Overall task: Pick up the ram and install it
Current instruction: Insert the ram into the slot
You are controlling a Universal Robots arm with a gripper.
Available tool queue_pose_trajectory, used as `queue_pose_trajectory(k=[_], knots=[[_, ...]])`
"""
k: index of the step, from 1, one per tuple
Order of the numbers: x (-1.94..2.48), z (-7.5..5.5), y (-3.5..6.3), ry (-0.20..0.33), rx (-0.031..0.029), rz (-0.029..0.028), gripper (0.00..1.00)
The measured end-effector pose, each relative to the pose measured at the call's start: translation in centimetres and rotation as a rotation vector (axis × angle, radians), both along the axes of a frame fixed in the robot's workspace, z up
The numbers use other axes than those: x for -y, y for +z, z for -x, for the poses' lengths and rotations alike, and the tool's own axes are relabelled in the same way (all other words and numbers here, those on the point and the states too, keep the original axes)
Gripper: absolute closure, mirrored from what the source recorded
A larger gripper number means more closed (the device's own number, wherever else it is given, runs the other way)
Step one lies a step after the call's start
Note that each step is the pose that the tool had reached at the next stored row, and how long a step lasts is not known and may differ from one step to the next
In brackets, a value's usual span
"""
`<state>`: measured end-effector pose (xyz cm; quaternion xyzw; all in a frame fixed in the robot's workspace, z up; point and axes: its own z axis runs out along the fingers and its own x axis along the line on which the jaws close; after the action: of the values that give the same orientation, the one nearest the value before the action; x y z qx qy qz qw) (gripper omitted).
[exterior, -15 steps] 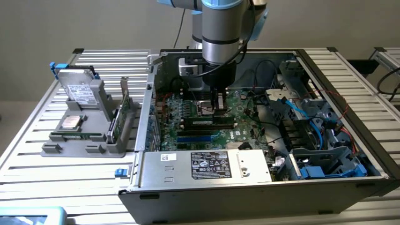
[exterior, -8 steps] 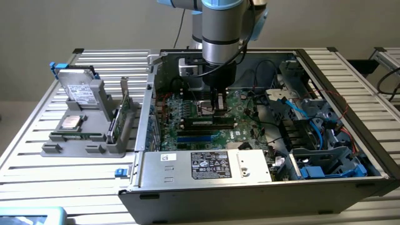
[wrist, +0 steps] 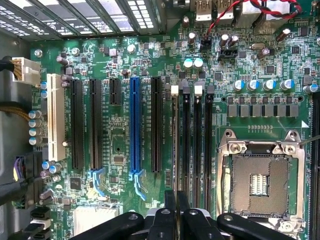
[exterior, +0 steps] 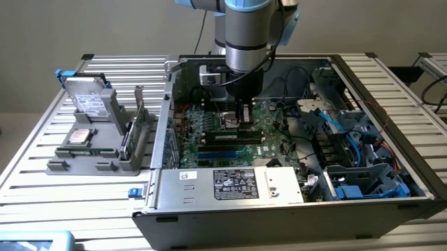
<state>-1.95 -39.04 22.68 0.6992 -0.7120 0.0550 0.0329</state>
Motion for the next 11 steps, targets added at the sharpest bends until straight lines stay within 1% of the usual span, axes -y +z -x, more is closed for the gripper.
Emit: queue_pose_trajectory(k=[11], knots=[[-0.09, 0.04, -0.19, 0.000, 0.0004, 0.0000, 0.87]])
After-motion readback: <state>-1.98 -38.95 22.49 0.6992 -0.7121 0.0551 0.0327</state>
